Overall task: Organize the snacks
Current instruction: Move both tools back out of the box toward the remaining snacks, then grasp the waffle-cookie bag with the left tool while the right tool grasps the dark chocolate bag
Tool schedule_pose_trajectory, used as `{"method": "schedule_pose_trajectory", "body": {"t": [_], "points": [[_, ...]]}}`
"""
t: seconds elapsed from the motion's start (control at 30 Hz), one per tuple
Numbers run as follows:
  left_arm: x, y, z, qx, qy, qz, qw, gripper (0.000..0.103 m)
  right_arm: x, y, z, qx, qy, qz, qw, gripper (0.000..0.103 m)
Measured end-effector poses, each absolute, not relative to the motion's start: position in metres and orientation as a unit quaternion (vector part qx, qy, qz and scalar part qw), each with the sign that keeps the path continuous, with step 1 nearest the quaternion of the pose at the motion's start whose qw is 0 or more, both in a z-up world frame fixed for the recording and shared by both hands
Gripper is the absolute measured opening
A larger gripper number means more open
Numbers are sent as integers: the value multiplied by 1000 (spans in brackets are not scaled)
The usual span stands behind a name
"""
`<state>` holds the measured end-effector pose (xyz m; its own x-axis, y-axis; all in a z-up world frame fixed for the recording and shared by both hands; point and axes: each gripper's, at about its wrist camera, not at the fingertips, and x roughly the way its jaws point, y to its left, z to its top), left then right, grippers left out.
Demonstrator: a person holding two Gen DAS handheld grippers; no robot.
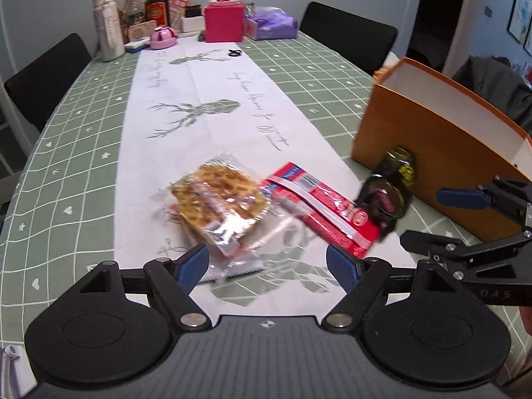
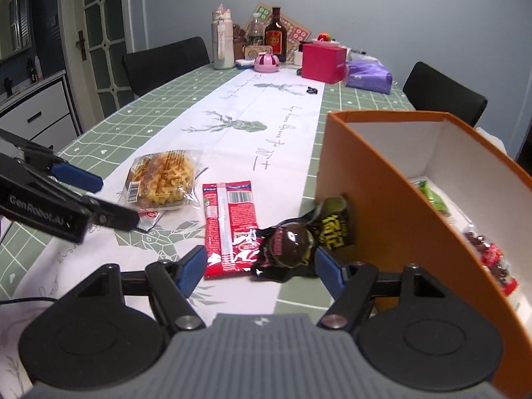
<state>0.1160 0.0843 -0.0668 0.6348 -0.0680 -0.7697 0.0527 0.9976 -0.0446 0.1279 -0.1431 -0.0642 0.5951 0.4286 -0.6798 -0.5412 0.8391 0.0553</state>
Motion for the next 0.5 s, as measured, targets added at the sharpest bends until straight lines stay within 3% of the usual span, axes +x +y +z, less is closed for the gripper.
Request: {"method": "schedule_pose_trajectory", "body": {"t": [0.23,0.37,0.5], "points": [[135,92,-84,-4,420,-11,907,97,146,-128,-84,-95,355,254,895,71],[145,100,-89,-63,410,25,909,97,155,-135,-87,-73,351,225,906,79],[161,107,-93,-119,416,89,897,98,163,-136,-91,-58,358,197,911,80]]}}
